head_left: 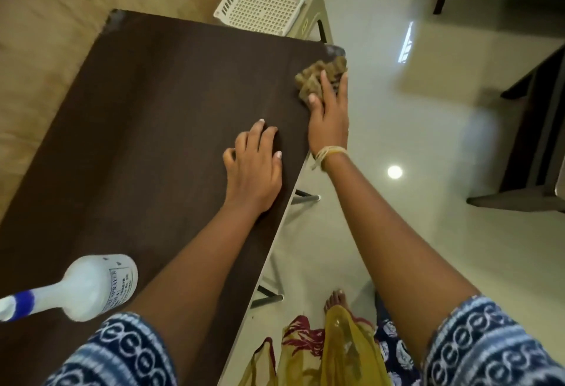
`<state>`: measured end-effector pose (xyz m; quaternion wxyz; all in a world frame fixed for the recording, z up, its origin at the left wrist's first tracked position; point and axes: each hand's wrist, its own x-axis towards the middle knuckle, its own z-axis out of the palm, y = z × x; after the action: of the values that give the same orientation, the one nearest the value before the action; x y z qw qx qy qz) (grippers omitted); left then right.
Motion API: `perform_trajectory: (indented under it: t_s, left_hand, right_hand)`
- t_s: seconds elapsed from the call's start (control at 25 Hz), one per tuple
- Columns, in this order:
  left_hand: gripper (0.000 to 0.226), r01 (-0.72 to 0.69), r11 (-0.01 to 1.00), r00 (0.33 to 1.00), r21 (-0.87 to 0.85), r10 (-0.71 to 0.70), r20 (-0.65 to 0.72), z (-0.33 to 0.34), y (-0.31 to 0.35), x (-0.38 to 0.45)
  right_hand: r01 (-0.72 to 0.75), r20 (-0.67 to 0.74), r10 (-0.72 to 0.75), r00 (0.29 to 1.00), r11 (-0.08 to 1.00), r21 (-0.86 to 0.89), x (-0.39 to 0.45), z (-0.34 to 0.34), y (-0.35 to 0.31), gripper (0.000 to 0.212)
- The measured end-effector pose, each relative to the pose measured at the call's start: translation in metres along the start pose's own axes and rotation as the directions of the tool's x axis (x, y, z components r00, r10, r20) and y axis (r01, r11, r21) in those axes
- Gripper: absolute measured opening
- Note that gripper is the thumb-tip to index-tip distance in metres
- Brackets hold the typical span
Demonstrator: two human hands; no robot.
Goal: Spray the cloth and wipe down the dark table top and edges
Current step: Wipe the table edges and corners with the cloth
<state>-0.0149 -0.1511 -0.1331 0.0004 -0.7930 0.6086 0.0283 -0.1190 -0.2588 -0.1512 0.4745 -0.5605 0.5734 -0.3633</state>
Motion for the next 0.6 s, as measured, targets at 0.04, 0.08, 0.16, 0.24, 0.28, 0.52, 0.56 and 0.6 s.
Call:
perform_trajectory:
  t_s: [0.04, 0.08, 0.16, 0.24, 0.28, 0.52, 0.56, 0.6]
  left_hand:
    - [0.046, 0.007, 1.0, 1.0, 0.004, -0.007, -0.001, -0.001, 0.005, 0.014]
    - [0.046, 0.02, 1.0, 1.0, 0.005, -0.02, -0.007, -0.002, 0.01, 0.028]
    - [0.046, 0.072, 0.997, 0.997, -0.005, -0.072, -0.014, -0.001, 0.026, 0.06]
    - [0.047, 0.167, 0.986, 0.985, -0.009, -0.168, -0.037, 0.002, 0.043, 0.083]
    - [0.046, 0.213, 0.977, 0.975, -0.01, -0.213, -0.059, 0.004, 0.05, 0.09]
    - [0.046, 0.312, 0.949, 0.946, -0.039, -0.315, -0.082, 0.007, 0.062, 0.097]
    - [0.046, 0.319, 0.947, 0.944, -0.041, -0.321, -0.077, 0.006, 0.062, 0.098]
    - [0.046, 0.323, 0.945, 0.943, -0.043, -0.325, -0.07, 0.005, 0.062, 0.098]
  right_hand:
    - [-0.006, 0.017, 0.007, 1.0, 0.999, -0.037, 0.028, -0.007, -0.004, 0.045]
    - [-0.005, 0.05, 0.009, 0.999, 0.996, -0.084, 0.053, -0.013, -0.008, 0.044]
    - [0.031, 0.182, 0.011, 0.983, 0.975, -0.222, 0.096, -0.029, -0.016, 0.042]
    - [0.107, 0.388, 0.018, 0.922, 0.949, -0.298, 0.129, -0.042, -0.02, 0.036]
    - [0.11, 0.48, 0.043, 0.876, 0.952, -0.286, 0.143, -0.046, -0.021, 0.032]
    - [-0.074, 0.615, 0.261, 0.744, 0.947, -0.312, 0.186, -0.053, -0.03, 0.044]
    - [-0.14, 0.604, 0.269, 0.75, 0.958, -0.252, 0.184, -0.052, -0.027, 0.047]
    - [-0.212, 0.587, 0.253, 0.769, 0.967, -0.138, 0.177, -0.053, -0.024, 0.046]
